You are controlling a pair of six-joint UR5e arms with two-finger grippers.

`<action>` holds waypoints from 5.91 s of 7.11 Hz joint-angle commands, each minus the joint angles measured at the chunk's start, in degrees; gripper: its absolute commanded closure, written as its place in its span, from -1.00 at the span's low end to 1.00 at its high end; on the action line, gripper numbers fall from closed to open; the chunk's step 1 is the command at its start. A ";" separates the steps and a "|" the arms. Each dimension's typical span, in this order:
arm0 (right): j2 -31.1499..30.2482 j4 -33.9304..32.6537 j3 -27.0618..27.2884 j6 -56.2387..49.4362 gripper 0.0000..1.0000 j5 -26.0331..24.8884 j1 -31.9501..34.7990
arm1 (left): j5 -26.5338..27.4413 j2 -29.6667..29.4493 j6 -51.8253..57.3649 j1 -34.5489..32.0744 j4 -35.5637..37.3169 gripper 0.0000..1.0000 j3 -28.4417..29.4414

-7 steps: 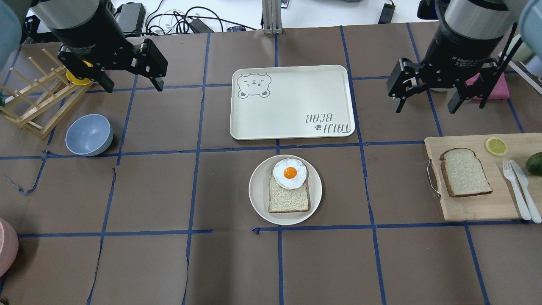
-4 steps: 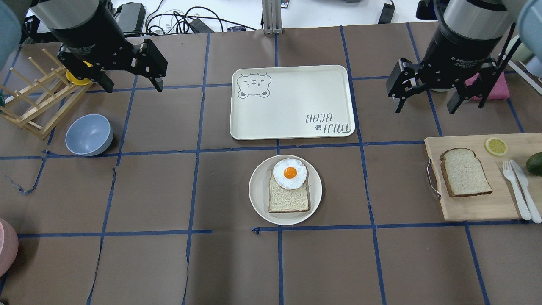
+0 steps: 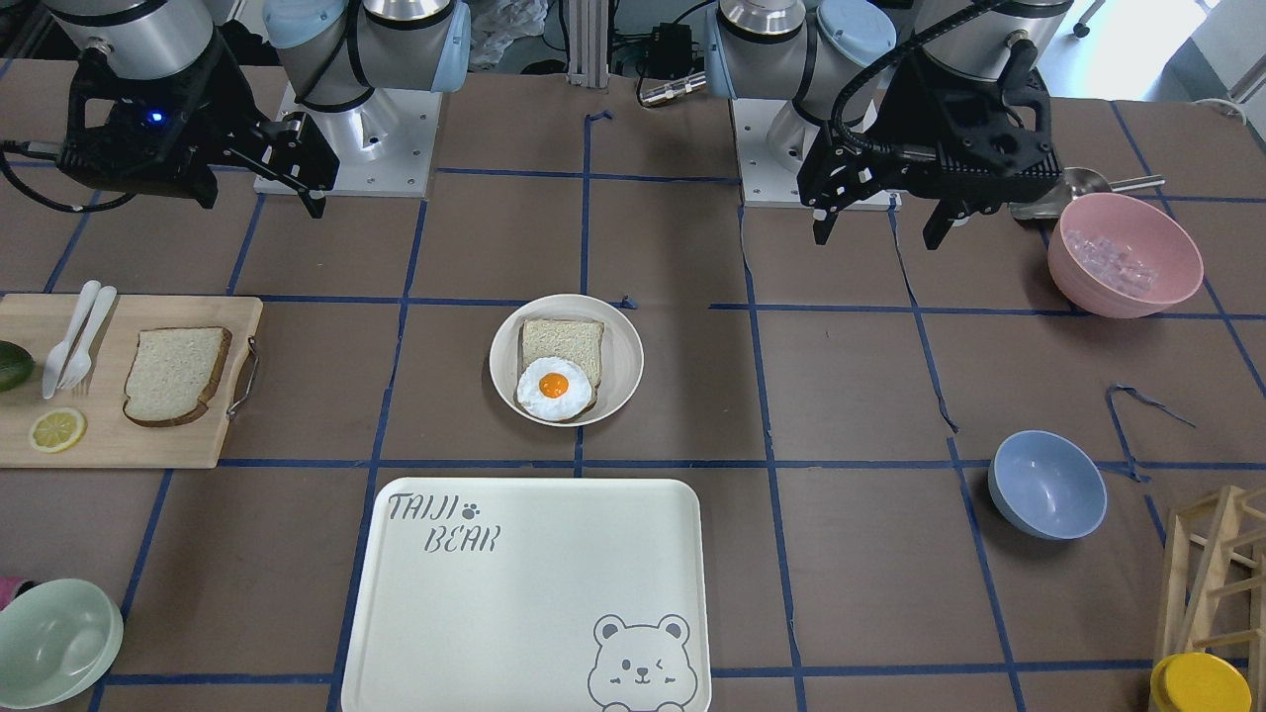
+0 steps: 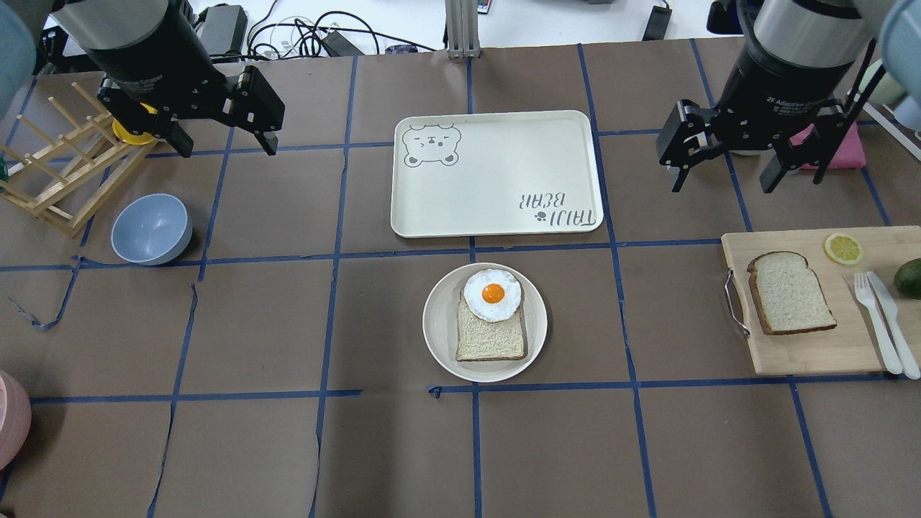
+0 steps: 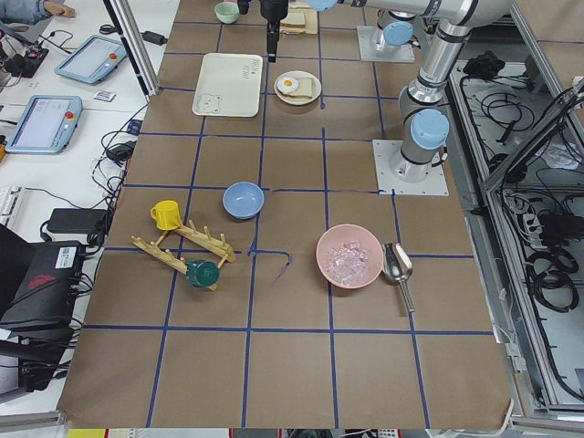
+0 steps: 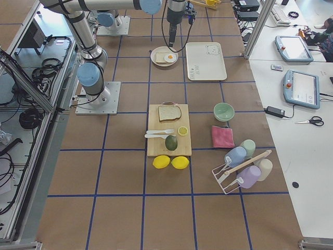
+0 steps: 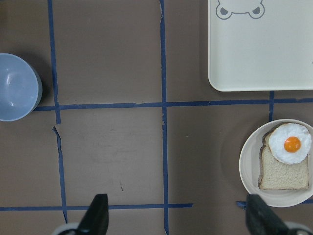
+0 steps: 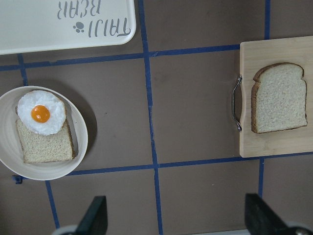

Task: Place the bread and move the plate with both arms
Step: 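Move the right gripper over the bread slice on the cutting board, then lower the right gripper and pinch the bread slice's edge, then lift the bread slice with the right gripper toward the egg plate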

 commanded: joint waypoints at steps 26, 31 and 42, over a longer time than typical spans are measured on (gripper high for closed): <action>22.31 -38.91 21.80 -3.01 -0.31 -8.74 -19.77 | 0.00 -0.09 0.18 0.44 0.01 -1.00 -0.11; 23.19 -38.82 21.62 -1.95 0.99 -8.31 -19.86 | -0.09 0.00 0.18 0.35 0.01 -1.00 -0.11; 15.80 -18.17 2.22 -0.90 1.00 -11.73 -3.83 | -0.09 0.00 0.18 0.35 0.01 -1.00 -0.11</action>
